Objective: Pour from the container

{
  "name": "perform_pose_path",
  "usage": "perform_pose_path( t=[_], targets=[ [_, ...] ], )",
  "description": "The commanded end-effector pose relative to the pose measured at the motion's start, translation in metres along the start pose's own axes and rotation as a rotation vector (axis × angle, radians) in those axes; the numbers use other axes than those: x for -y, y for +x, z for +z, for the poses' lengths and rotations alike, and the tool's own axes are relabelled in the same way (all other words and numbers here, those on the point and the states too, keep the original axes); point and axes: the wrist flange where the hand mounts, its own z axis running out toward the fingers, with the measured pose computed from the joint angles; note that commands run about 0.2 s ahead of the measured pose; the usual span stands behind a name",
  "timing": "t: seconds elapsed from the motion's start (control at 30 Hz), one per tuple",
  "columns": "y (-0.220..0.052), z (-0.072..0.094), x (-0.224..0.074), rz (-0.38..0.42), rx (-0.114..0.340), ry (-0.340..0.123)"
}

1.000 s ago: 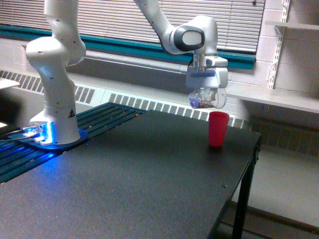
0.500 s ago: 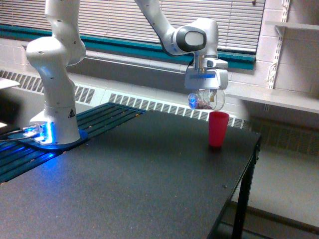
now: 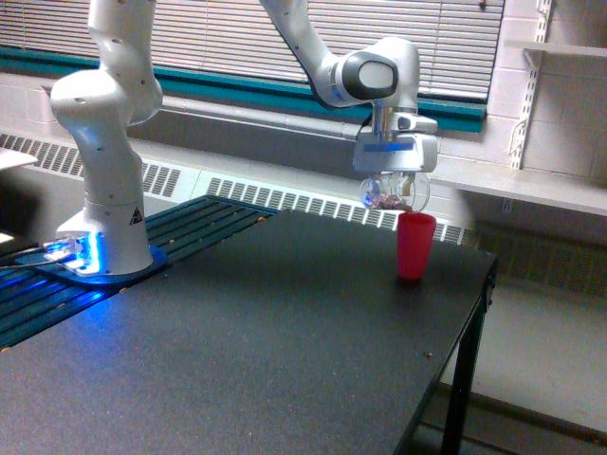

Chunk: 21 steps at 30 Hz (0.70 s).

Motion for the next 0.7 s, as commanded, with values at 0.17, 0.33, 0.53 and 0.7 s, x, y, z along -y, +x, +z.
perform_pose_path(
  t=[0.17, 0.33, 0.53, 0.7],
  targets=[
    [0.0075, -0.0069, -0.0003, 0.009, -0.011, -0.023],
    [0.0072, -0.0068, -0.0023, 0.003, -0.006, -0.029],
    [0.0065, -0.0063, -0.0049, 0.004, -0.004, -0.034],
    [0.0059, -0.0054, -0.0057, 0.004, 0.000, -0.042]
  ],
)
